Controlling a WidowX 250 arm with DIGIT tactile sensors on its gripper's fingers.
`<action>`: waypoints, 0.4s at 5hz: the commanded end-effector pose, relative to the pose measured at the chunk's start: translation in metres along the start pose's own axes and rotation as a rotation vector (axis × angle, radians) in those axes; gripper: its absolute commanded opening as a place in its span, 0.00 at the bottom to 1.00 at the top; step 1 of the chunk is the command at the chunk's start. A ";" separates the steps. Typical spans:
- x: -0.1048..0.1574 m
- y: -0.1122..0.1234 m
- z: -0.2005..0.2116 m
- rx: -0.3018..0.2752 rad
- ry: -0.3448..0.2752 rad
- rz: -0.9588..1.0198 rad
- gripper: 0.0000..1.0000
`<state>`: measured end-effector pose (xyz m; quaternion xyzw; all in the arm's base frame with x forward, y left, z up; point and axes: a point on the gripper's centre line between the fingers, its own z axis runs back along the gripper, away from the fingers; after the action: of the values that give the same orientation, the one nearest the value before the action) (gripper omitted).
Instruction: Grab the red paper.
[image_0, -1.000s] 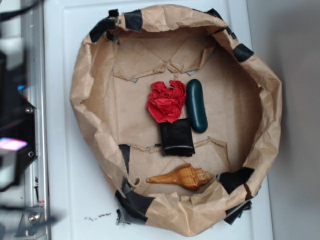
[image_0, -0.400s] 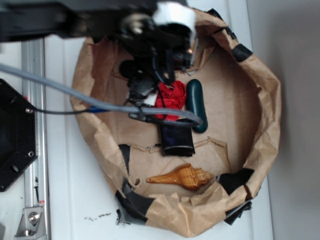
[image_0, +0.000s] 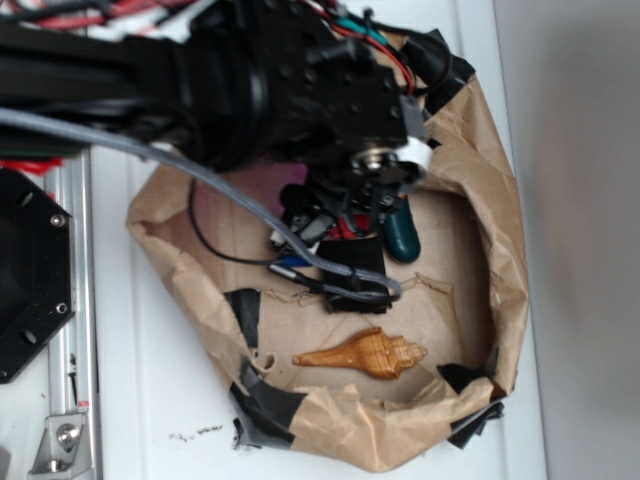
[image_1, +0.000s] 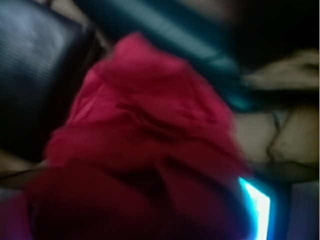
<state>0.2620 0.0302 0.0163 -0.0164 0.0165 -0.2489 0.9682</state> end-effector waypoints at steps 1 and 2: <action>0.031 -0.021 0.002 -0.036 -0.072 -0.062 0.00; 0.033 -0.018 0.032 0.028 -0.102 -0.038 0.00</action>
<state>0.2711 0.0165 0.0285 -0.0284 0.0043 -0.2372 0.9710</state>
